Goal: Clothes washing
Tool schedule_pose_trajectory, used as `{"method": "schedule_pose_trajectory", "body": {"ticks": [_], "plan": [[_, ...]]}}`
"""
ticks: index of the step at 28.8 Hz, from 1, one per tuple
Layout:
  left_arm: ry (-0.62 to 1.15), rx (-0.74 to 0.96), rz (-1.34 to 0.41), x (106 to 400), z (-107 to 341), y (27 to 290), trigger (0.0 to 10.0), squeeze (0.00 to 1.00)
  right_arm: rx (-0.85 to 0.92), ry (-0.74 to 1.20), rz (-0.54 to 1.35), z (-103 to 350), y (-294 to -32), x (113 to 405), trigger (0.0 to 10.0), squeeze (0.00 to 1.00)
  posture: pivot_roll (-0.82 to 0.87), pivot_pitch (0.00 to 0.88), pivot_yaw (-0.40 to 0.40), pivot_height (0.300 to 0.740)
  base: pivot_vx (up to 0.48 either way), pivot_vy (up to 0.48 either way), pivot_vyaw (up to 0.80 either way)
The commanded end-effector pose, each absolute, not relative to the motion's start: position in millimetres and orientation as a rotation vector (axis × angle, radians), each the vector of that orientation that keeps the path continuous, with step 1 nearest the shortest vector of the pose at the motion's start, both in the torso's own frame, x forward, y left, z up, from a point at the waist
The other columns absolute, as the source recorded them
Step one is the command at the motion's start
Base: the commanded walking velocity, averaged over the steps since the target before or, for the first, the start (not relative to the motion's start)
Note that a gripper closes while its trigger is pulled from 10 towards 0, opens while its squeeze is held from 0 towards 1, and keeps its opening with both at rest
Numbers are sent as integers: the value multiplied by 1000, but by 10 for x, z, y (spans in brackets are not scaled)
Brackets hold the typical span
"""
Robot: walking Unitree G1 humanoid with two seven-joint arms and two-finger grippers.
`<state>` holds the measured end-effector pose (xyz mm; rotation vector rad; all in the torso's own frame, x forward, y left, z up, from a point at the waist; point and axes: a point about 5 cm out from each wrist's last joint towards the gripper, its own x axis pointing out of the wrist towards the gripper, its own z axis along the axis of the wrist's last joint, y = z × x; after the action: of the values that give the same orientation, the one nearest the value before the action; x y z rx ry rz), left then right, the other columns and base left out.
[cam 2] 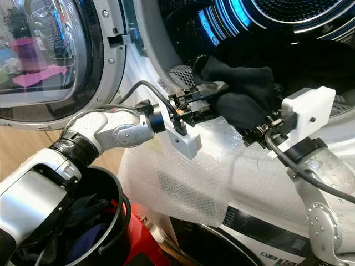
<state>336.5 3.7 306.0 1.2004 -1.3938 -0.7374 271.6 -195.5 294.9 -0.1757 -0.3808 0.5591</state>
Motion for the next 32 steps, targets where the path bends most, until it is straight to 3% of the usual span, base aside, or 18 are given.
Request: {"method": "schedule_pose_trajectory", "body": {"ticks": [1,8,16,21,32], "plan": [[-1389,1269,-716,3421,3207,149,0,0,-202,-397,583,2975,-1909,2665,10000,0,-89,58,95,740,0,0,0],[-1376,1264,-702,3448,3306,175,0,0,-220,-389,580,2961,-1913,2659,10000,0,-91,54,100,740,0,0,0],[-1399,1295,-615,3483,3610,252,0,0,-356,-283,575,2773,-1958,2663,10000,0,-91,60,104,740,0,0,0],[-1388,1255,-547,3503,3812,288,0,0,-544,-105,677,2448,-1972,2578,10000,0,-90,61,106,740,0,0,0],[-1230,1075,-420,3652,3937,420,0,0,-529,-90,907,2389,-1917,2285,10000,0,-99,67,107,740,0,0,0]]}}
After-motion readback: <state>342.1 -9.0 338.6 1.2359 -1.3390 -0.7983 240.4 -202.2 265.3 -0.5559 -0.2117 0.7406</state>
